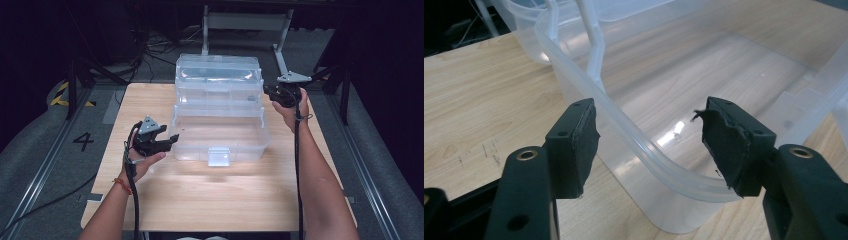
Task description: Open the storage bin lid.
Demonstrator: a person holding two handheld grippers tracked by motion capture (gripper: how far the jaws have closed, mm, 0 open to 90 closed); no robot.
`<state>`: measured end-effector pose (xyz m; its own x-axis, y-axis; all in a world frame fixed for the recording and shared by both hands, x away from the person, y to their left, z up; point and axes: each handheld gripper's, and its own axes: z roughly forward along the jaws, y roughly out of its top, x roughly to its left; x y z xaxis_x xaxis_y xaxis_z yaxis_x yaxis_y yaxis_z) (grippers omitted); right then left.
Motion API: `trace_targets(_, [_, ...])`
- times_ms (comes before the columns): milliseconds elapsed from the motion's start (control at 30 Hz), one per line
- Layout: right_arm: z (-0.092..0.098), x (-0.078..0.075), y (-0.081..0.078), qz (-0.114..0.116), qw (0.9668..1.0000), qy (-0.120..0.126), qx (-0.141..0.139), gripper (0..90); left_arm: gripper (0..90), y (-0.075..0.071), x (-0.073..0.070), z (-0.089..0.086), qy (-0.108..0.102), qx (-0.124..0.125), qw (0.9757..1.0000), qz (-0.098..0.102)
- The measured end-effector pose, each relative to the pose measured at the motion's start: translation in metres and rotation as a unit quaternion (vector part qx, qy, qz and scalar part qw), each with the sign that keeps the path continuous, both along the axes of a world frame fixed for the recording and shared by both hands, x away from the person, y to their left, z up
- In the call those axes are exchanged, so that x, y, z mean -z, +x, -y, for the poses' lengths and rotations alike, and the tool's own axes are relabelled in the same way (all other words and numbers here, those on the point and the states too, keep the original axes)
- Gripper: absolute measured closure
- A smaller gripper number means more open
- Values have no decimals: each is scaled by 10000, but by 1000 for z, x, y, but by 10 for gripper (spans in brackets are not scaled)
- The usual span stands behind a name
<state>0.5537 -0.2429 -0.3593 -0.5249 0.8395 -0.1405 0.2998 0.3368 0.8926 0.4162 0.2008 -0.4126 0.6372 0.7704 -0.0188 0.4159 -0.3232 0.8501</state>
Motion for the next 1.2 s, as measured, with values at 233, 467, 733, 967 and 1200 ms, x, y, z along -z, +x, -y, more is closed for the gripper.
trace_targets(233, [1, 0, -2, 4, 10000, -15, 2, 757, 395, 0, 1, 0, -32, -7, 10000, -26])
trace_targets(467, [3, -1, -6, 25, 10000, -67, 3, 747, 392, 0, 0, 0, 23, -23, 10000, 7])
trace_targets(733, [11, -7, -19, 90, 9998, -192, -28, 732, 375, -2, -4, -4, 126, -24, 9999, 82])
trace_targets(967, [19, -12, -33, 147, 9996, -150, -187, 715, 367, -4, -8, -7, 216, -67, 9997, 99])
trace_targets(1200, [23, -13, -43, 139, 9994, -180, -273, 664, 361, -8, -15, -13, 322, -68, 9993, 167])
